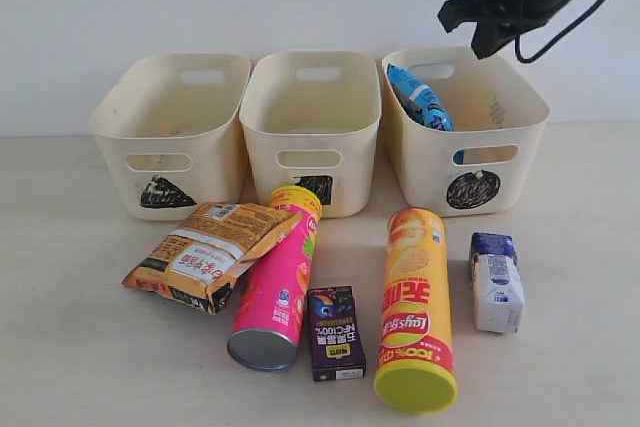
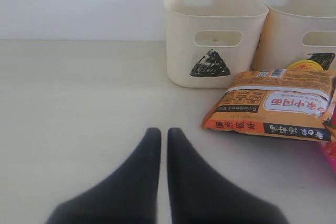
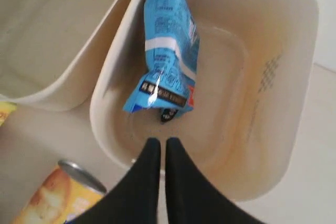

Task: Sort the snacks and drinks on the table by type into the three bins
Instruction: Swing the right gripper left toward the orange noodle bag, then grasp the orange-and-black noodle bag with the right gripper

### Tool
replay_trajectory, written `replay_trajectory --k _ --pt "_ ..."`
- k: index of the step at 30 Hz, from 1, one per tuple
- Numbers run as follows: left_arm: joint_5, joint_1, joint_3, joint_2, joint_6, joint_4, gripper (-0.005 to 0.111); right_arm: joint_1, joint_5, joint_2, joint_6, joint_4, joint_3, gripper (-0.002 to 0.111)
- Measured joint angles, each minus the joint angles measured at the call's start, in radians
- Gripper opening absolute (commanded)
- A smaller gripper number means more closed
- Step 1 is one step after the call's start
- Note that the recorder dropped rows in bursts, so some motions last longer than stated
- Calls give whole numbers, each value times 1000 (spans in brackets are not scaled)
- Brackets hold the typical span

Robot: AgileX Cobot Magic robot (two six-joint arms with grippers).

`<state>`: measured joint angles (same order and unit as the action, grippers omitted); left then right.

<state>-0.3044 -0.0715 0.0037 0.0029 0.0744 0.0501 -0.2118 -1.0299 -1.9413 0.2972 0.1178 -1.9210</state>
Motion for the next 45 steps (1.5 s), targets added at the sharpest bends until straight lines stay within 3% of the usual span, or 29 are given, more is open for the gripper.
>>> replay_trajectory --k 9,16,32,39,45 --pt "0 0 0 0 0 0 4 0 190 246 91 99 395 0" --pt "0 0 0 0 0 0 4 -62 257 381 150 128 571 0" --pt "0 0 0 0 0 0 4 -560 374 400 119 35 643 0" --pt "0 0 0 0 0 0 4 -759 382 292 7 -183 616 0" --pt "0 0 0 0 0 0 4 -939 316 175 -151 -566 546 0"
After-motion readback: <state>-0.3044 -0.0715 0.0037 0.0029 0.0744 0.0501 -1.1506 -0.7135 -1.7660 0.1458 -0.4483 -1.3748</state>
